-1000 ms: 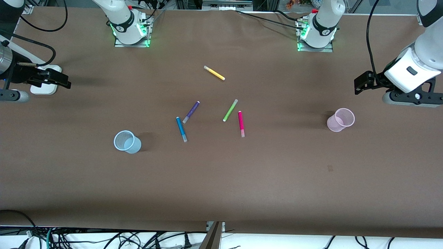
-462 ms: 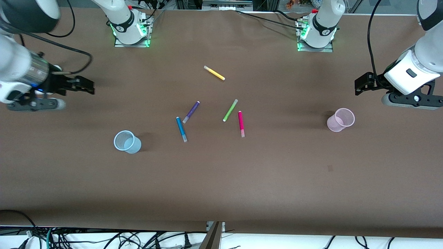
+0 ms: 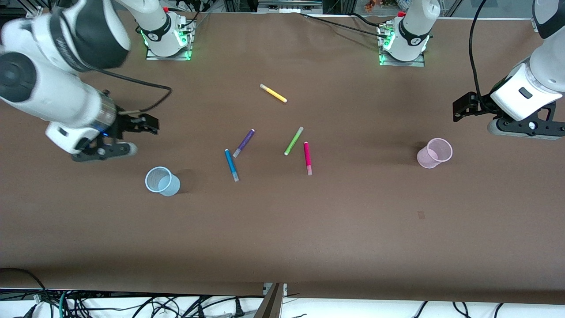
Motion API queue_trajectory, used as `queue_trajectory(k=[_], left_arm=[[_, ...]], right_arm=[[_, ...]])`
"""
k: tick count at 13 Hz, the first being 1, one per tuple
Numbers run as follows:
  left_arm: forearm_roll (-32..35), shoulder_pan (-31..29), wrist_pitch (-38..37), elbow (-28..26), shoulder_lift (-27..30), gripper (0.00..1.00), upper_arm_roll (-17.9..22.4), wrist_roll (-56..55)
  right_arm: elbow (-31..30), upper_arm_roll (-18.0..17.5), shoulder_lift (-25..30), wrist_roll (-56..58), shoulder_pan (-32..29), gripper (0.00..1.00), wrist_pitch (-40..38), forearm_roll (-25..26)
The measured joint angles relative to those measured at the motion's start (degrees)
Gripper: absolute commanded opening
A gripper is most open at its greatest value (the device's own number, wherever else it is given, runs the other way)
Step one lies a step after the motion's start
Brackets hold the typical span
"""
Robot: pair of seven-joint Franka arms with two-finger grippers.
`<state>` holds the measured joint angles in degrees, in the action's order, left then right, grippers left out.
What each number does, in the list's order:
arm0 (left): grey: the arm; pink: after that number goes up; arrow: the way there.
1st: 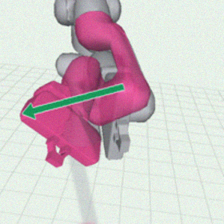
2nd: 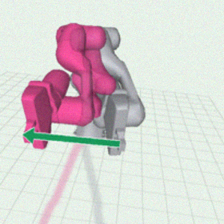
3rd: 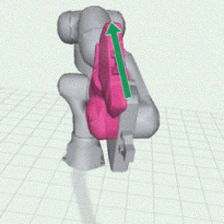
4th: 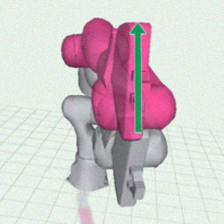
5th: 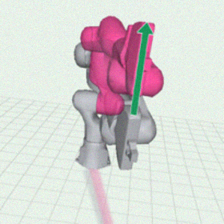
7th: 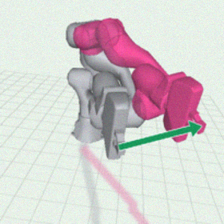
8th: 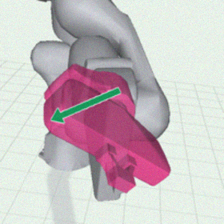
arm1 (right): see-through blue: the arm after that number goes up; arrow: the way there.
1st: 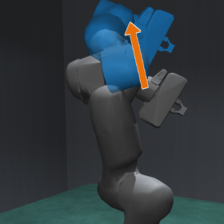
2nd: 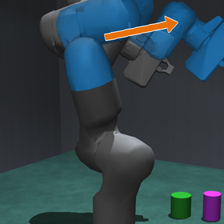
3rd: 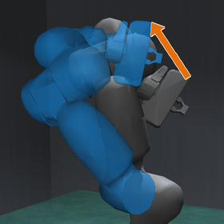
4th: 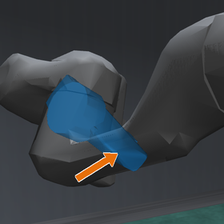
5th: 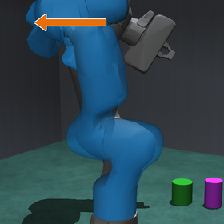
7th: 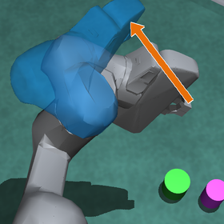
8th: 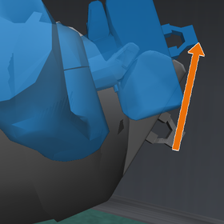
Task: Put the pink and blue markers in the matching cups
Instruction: 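Reach the right gripper down to the blue marker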
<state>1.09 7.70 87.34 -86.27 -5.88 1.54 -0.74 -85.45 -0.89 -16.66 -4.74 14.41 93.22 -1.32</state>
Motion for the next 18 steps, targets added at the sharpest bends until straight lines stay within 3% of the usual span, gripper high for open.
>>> queue_trajectory(k=[5,13,18], left_arm=[[-0.1,0.3,-1.3,0.0,-0.1,1.0,-0.6,0.0],[-0.1,1.1,-1.5,0.0,-2.0,1.0,-9.1,-9.8],[-0.1,1.3,-1.5,0.3,-2.3,1.0,-9.9,-11.7]], right_arm=[[0.0,-0.1,-6.7,-0.1,5.6,1.0,4.9,0.0],[0.0,-0.1,-16.5,-0.1,9.6,1.0,18.1,0.0],[0.0,-0.1,-23.3,-0.1,11.0,1.0,28.2,0.0]])
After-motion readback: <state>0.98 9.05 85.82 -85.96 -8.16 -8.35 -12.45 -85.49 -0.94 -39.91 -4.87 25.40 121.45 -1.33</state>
